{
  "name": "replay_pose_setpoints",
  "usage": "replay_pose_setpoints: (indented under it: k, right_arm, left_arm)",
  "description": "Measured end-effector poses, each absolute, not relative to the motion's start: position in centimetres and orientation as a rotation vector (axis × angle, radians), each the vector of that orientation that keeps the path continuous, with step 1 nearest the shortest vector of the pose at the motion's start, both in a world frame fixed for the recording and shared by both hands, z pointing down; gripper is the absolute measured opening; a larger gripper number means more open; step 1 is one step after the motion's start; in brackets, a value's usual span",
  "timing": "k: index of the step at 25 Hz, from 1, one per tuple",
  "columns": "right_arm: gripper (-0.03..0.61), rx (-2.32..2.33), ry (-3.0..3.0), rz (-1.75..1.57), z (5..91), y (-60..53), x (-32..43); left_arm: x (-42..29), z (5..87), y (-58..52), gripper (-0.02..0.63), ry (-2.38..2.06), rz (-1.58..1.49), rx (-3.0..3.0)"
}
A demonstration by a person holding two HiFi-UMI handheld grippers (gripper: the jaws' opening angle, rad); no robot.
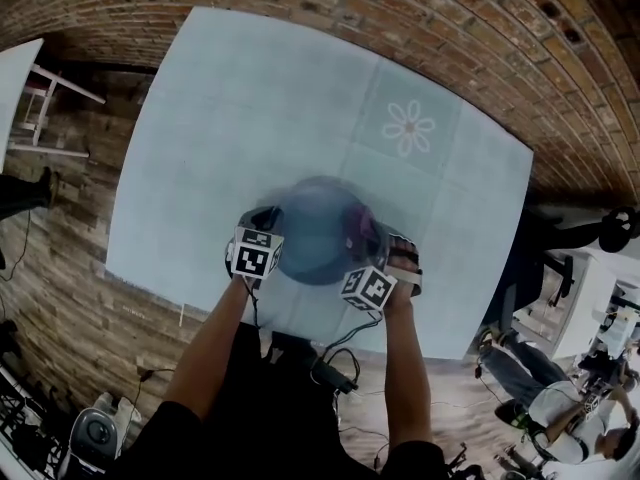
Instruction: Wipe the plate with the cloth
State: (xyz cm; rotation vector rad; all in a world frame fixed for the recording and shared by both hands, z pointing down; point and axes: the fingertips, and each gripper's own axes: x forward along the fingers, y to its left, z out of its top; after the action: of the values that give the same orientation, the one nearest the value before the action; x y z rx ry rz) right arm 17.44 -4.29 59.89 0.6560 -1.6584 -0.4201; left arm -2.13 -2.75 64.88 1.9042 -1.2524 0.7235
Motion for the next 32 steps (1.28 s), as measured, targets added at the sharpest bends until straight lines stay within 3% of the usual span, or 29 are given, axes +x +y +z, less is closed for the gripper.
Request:
replay_pose_setpoints:
  k: [10,18,32]
  right_arm:
    - [0.058,1.013,-1.767,-0.321,53.0,-3.2,19.7]
    - [0.058,1.353,-1.997,-0.030,48.3,-2.3,20.5]
    - [0.058,1.615,-2.229,0.270,42.7,-0.1,20.0]
  left_arm:
    - [-2.2,64.8,-2.6,0.049,-1.247,0.741,1.883]
    - [-2.5,64.4,-2.7,0.049,-1.258,0.783,1.903]
    - [-4.9,57.3,-3.9,0.049,-1.447,0.639,2.025]
